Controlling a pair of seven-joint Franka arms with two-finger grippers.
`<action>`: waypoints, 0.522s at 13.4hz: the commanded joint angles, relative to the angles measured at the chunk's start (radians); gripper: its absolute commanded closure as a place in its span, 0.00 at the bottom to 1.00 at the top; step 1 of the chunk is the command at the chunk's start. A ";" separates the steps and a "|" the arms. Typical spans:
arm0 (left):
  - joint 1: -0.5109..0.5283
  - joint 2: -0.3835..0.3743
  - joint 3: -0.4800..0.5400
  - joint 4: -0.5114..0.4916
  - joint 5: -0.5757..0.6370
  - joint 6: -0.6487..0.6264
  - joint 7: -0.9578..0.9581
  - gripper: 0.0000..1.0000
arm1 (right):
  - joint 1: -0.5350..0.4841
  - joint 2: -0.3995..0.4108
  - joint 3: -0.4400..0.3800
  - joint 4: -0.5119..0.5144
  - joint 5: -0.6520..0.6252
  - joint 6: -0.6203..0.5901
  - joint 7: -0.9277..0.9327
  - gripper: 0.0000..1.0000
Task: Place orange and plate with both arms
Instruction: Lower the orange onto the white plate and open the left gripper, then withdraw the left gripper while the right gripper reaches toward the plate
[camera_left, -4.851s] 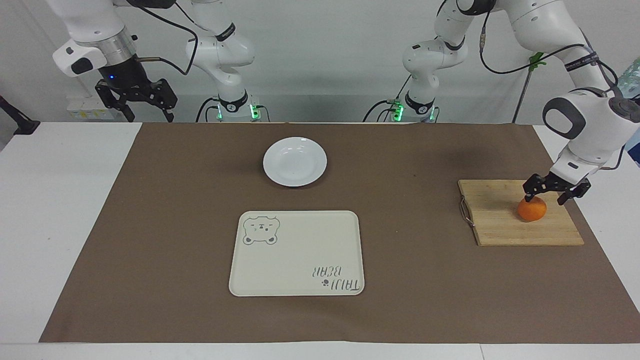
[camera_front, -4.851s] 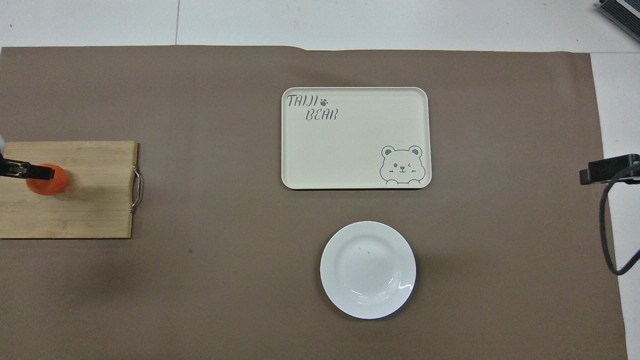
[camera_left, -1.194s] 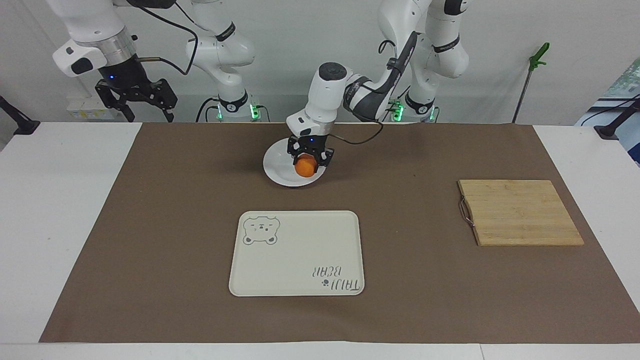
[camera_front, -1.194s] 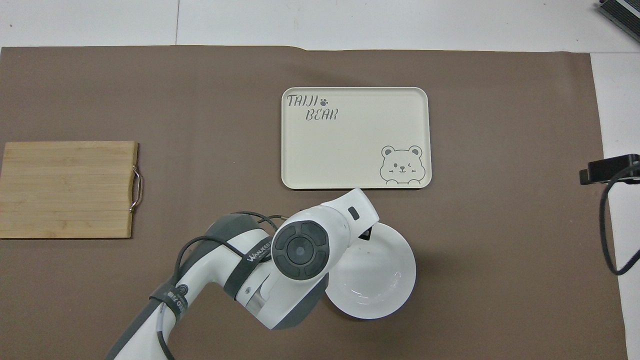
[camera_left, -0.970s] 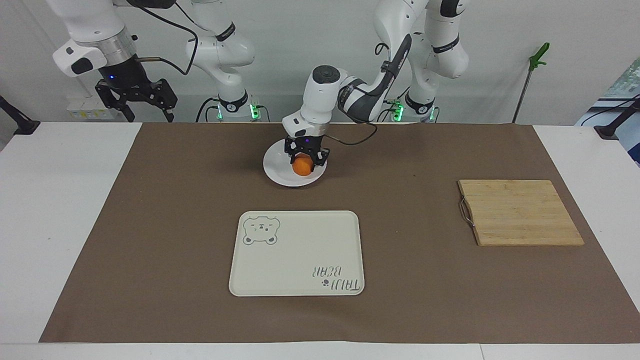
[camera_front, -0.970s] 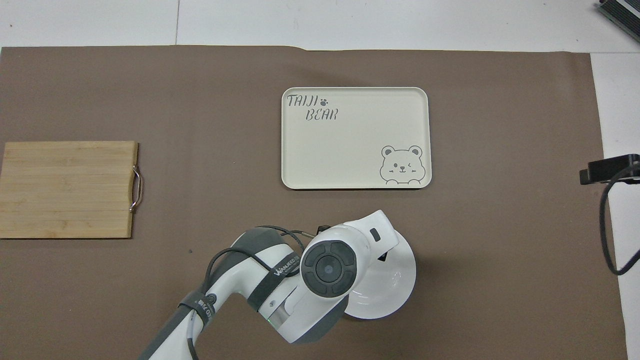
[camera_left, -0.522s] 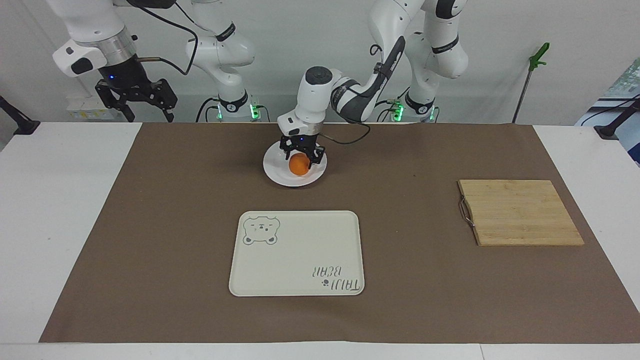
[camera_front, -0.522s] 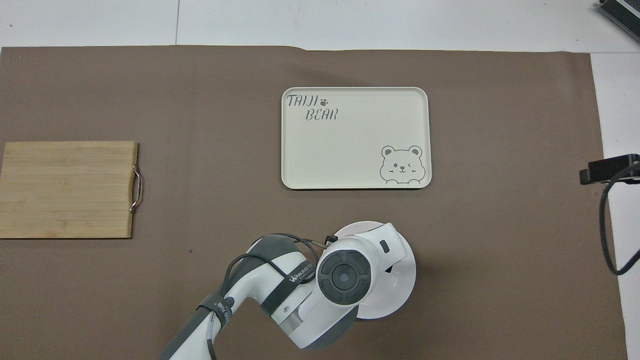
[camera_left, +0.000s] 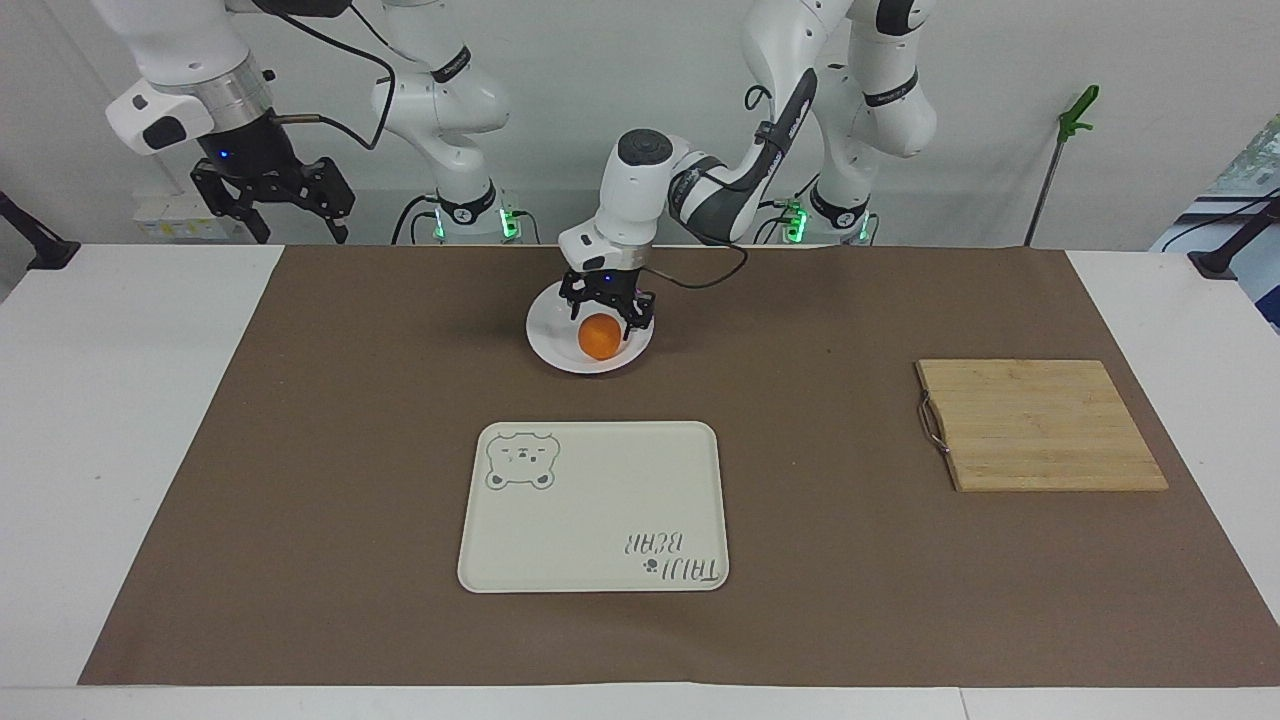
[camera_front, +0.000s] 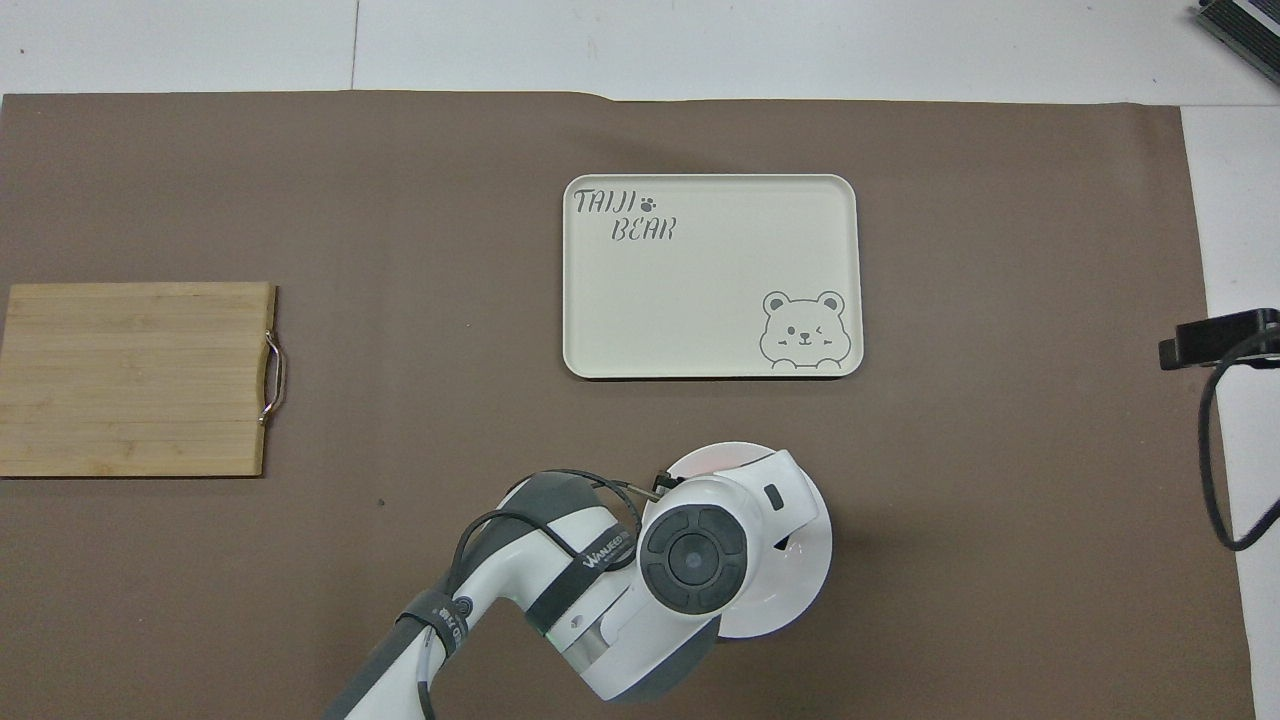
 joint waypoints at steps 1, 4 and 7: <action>0.054 -0.086 0.000 -0.013 -0.004 -0.115 0.014 0.00 | 0.000 -0.016 0.001 -0.013 0.006 0.001 -0.030 0.00; 0.159 -0.133 0.024 -0.014 0.072 -0.190 0.037 0.00 | 0.000 -0.021 0.001 -0.020 -0.012 0.002 -0.107 0.00; 0.319 -0.206 0.024 -0.013 0.074 -0.257 0.207 0.00 | -0.008 -0.021 0.001 -0.034 -0.011 0.010 -0.163 0.00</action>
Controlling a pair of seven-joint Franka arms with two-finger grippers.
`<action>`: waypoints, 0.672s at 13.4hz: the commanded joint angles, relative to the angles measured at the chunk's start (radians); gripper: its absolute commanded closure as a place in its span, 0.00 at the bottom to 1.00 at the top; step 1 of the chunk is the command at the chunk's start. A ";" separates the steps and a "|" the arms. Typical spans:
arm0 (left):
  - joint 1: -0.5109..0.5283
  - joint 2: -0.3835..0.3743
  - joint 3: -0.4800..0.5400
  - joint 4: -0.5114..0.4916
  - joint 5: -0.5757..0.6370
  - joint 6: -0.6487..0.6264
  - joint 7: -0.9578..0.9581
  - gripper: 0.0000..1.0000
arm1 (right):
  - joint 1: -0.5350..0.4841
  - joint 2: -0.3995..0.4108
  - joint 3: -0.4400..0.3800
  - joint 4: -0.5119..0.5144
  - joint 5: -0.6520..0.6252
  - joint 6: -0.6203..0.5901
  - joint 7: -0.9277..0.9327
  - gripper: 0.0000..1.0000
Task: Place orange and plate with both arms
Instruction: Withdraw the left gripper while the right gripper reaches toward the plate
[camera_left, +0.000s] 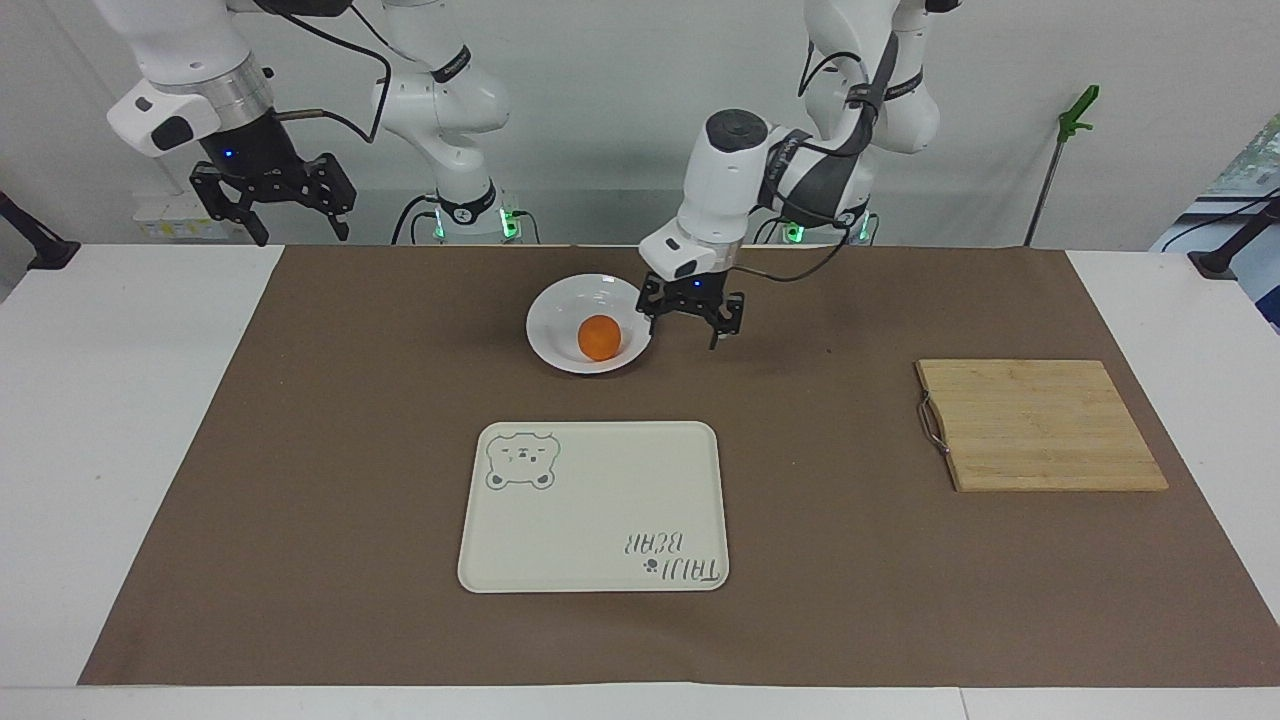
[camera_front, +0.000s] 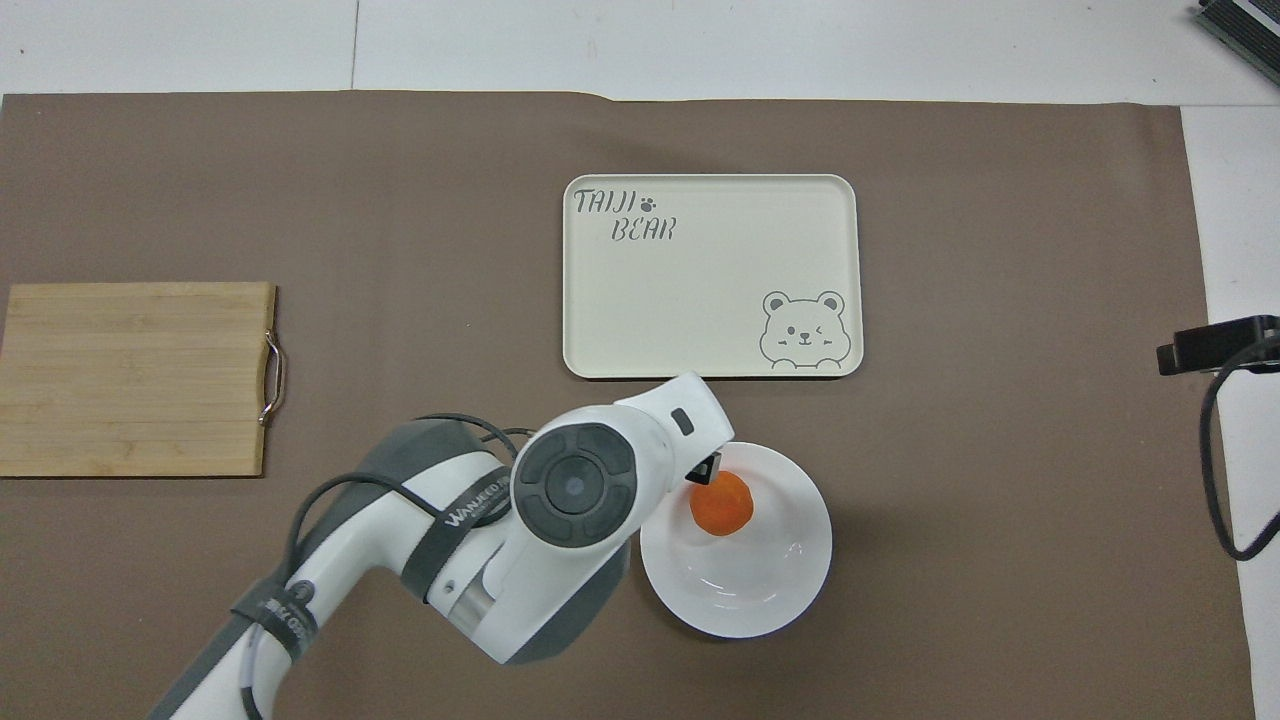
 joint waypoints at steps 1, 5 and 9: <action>0.152 -0.093 -0.012 -0.009 0.016 -0.092 0.158 0.00 | -0.006 -0.020 0.002 -0.052 0.000 0.011 -0.034 0.00; 0.364 -0.122 -0.011 0.157 0.016 -0.314 0.396 0.00 | -0.012 -0.019 0.001 -0.171 0.113 0.080 -0.034 0.00; 0.524 -0.118 -0.009 0.343 0.019 -0.497 0.538 0.00 | -0.011 -0.008 0.001 -0.335 0.314 0.220 -0.036 0.00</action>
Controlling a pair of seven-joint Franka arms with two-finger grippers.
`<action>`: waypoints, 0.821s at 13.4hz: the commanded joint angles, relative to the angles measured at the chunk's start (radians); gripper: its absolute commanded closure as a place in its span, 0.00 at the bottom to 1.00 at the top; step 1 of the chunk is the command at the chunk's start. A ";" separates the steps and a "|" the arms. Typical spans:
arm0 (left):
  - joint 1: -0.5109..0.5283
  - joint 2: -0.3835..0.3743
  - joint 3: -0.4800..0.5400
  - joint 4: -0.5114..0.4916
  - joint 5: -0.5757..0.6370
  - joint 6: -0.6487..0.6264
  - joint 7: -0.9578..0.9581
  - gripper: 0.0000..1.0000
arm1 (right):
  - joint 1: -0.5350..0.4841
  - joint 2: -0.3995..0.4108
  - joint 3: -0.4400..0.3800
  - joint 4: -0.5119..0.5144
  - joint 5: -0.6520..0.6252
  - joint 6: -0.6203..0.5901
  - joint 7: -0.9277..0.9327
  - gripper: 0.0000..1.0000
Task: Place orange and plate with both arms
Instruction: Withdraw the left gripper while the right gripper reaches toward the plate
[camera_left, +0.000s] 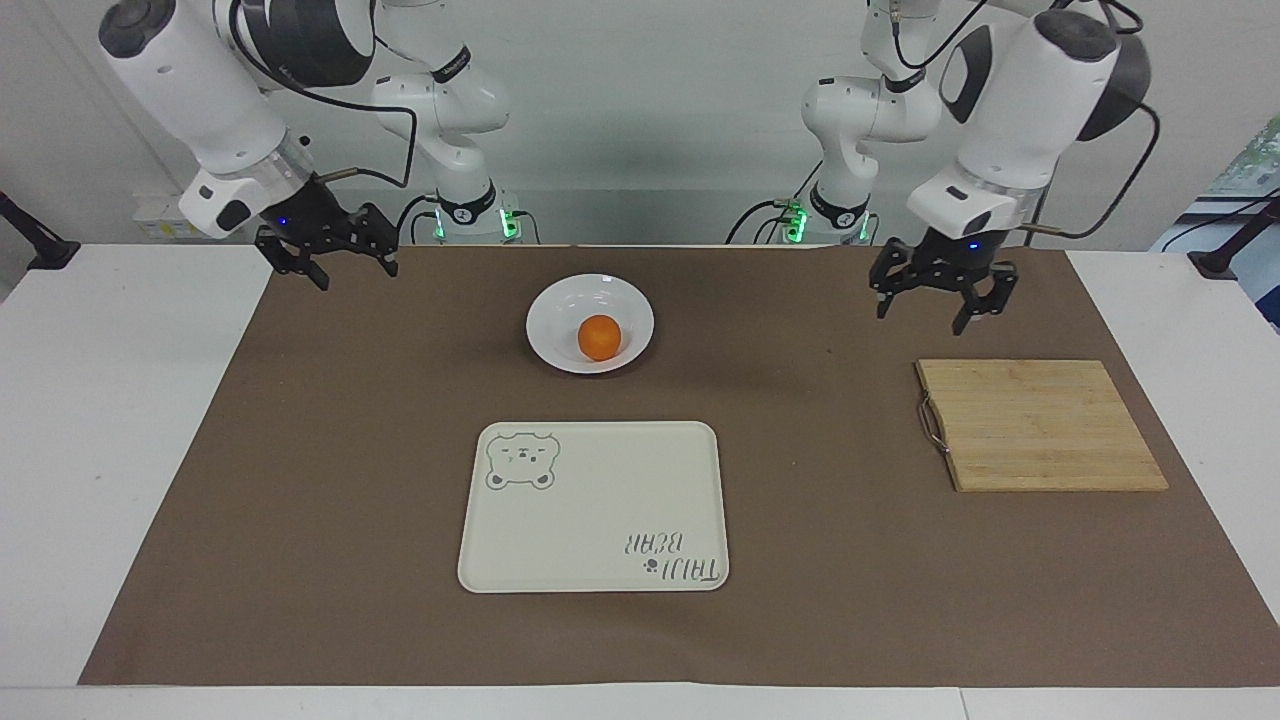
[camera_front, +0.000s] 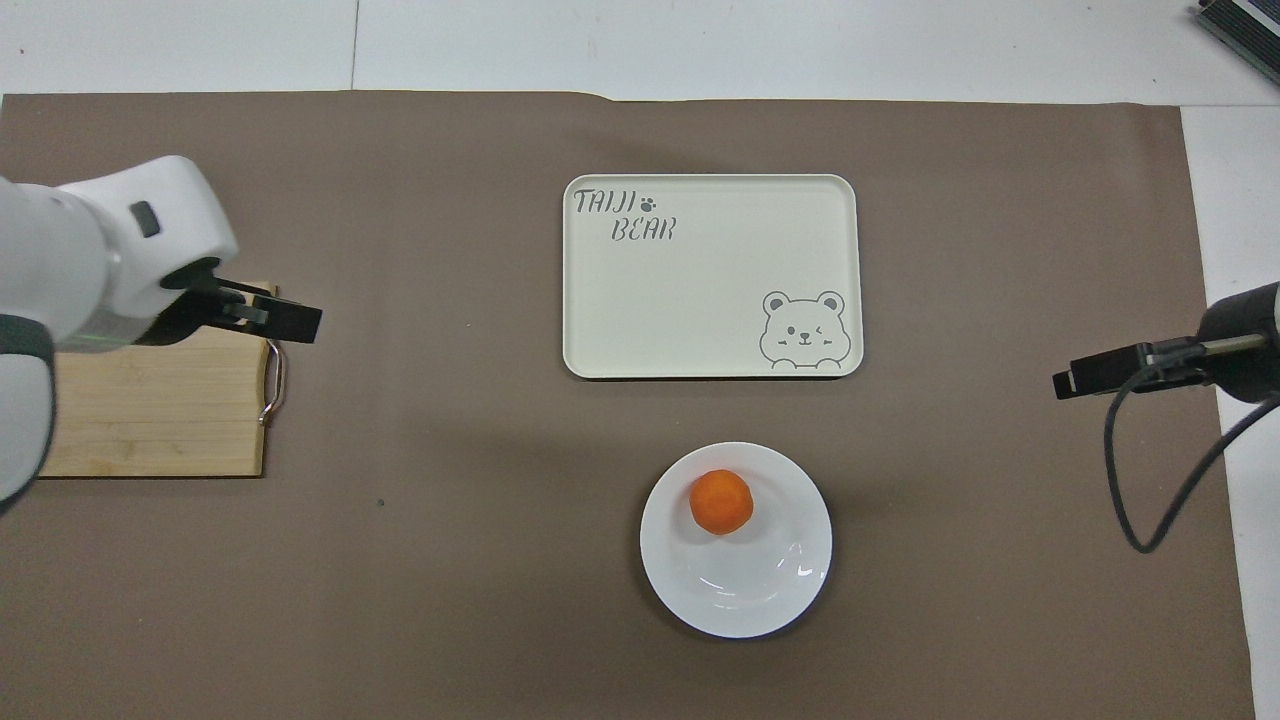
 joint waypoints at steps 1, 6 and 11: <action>0.076 0.032 -0.016 0.143 0.015 -0.148 0.042 0.00 | -0.001 -0.007 0.001 -0.119 0.160 0.090 -0.032 0.00; 0.077 0.070 -0.017 0.284 0.008 -0.292 0.042 0.00 | 0.063 0.011 0.002 -0.329 0.399 0.268 -0.138 0.00; 0.089 0.029 -0.016 0.231 0.011 -0.361 0.039 0.00 | 0.082 0.037 0.002 -0.470 0.582 0.355 -0.308 0.00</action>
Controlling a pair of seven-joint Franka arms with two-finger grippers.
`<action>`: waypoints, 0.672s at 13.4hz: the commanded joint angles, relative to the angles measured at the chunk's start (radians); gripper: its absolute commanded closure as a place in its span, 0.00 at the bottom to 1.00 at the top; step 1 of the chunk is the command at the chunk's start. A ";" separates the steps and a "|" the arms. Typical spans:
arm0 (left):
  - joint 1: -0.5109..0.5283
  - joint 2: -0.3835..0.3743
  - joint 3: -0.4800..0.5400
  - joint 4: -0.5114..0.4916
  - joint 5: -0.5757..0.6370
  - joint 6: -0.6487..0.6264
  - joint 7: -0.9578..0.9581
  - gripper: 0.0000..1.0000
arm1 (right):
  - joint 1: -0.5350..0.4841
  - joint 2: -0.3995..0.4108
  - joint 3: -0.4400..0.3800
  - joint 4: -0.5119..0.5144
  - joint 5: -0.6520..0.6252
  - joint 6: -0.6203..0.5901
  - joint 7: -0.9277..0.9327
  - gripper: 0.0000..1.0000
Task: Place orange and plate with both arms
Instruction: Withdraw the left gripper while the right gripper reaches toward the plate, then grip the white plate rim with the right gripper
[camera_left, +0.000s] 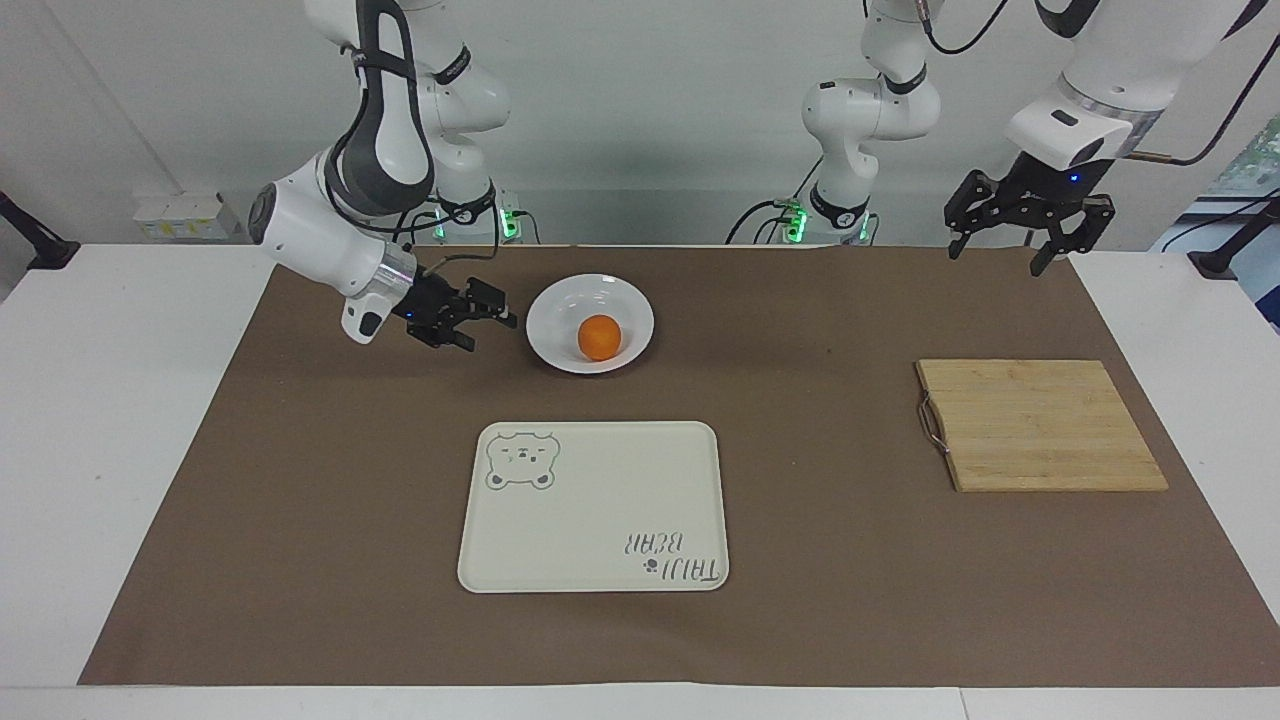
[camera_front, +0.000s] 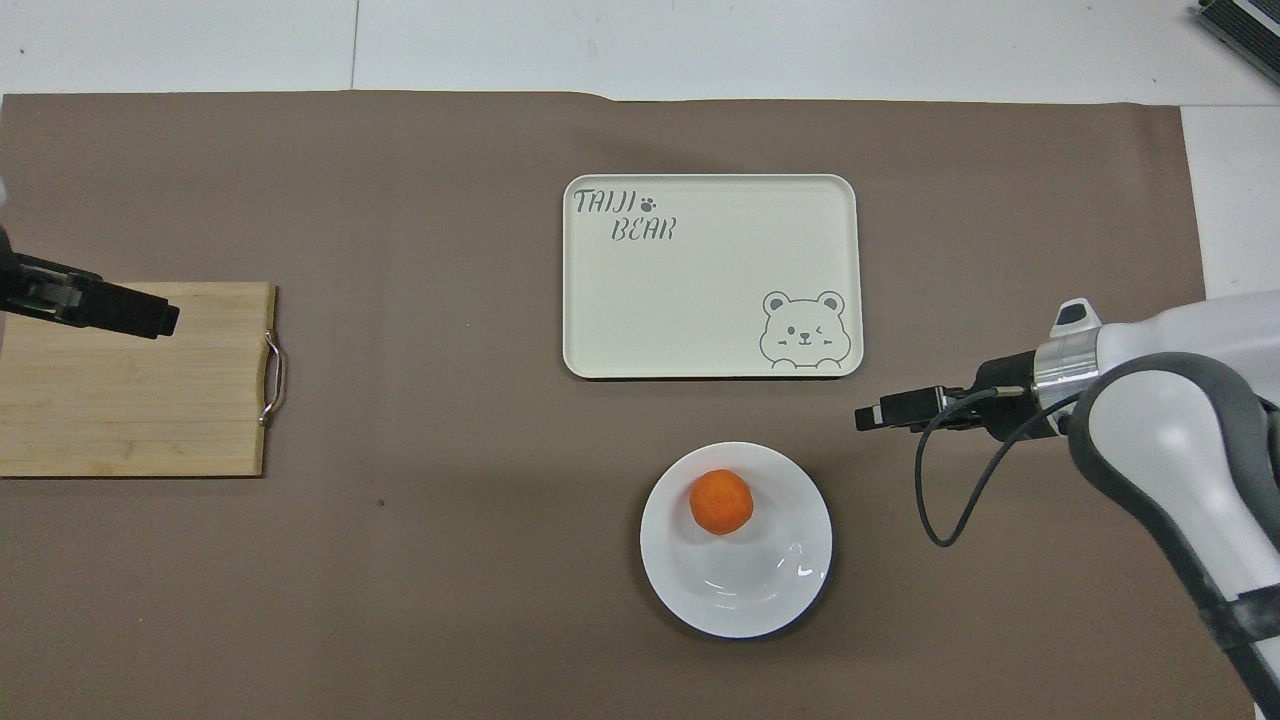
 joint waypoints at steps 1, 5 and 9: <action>0.015 -0.022 0.007 -0.013 0.013 -0.062 0.001 0.00 | 0.015 0.001 -0.001 -0.085 0.121 0.056 -0.125 0.00; 0.009 -0.011 0.004 0.000 0.064 -0.064 -0.005 0.00 | 0.026 0.060 -0.001 -0.170 0.296 0.082 -0.346 0.00; 0.007 -0.008 0.005 0.007 0.054 -0.076 -0.033 0.00 | 0.026 0.068 -0.001 -0.216 0.328 0.075 -0.388 0.00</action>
